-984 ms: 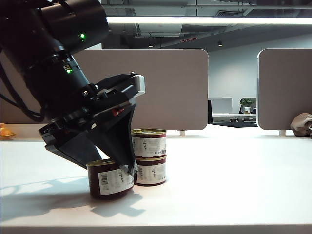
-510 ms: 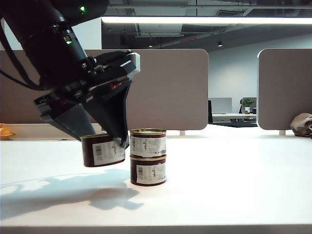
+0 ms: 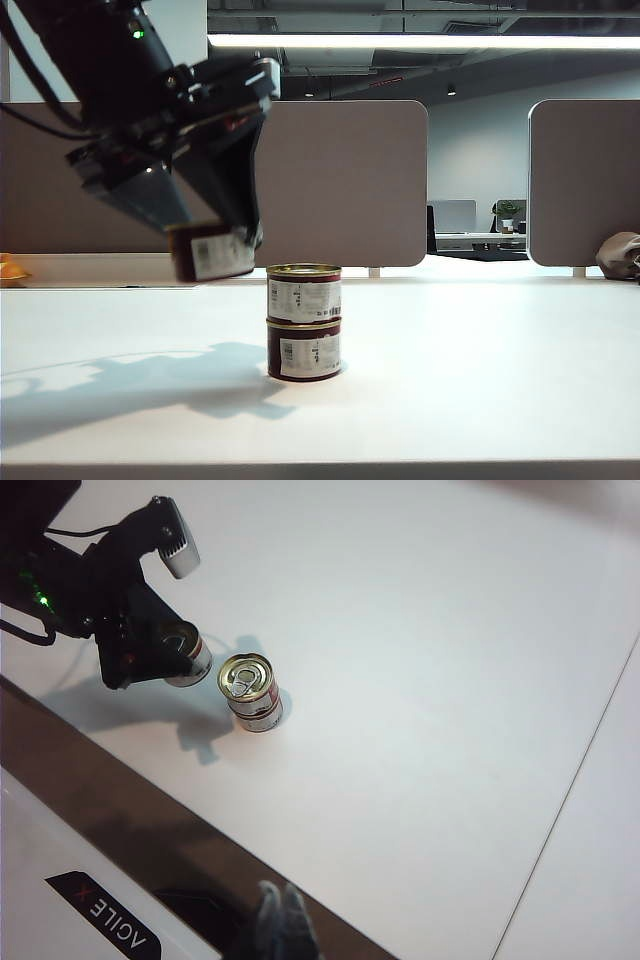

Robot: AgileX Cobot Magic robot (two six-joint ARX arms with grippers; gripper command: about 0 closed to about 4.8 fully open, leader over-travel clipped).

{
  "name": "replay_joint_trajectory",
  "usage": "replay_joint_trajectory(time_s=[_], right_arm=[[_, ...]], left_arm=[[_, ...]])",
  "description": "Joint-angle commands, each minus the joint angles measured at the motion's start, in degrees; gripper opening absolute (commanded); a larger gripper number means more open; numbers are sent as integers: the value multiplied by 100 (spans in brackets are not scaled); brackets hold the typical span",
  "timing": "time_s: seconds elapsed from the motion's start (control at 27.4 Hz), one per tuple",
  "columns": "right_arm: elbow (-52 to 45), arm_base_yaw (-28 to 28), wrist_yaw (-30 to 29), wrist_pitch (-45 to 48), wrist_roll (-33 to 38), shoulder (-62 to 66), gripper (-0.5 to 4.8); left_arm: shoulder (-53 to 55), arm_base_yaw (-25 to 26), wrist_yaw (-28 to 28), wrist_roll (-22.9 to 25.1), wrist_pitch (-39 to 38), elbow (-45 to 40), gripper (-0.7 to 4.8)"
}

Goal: Pick up the cans one by one and stack them together.

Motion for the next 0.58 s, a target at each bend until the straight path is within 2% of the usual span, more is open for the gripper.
replay_joint_trajectory(time_s=[0.04,0.18,0.58], right_arm=[[26,-2,26,98,24,-7,-6],[26,-2,24,94,24,-7,-6],[26,-2,52,94,24,-7,-6]], left_arm=[[-55,0,-15,-4,271,133,276],[-52,0,26,-7,673,186,263],[166,0,201,2,1147,186,263]])
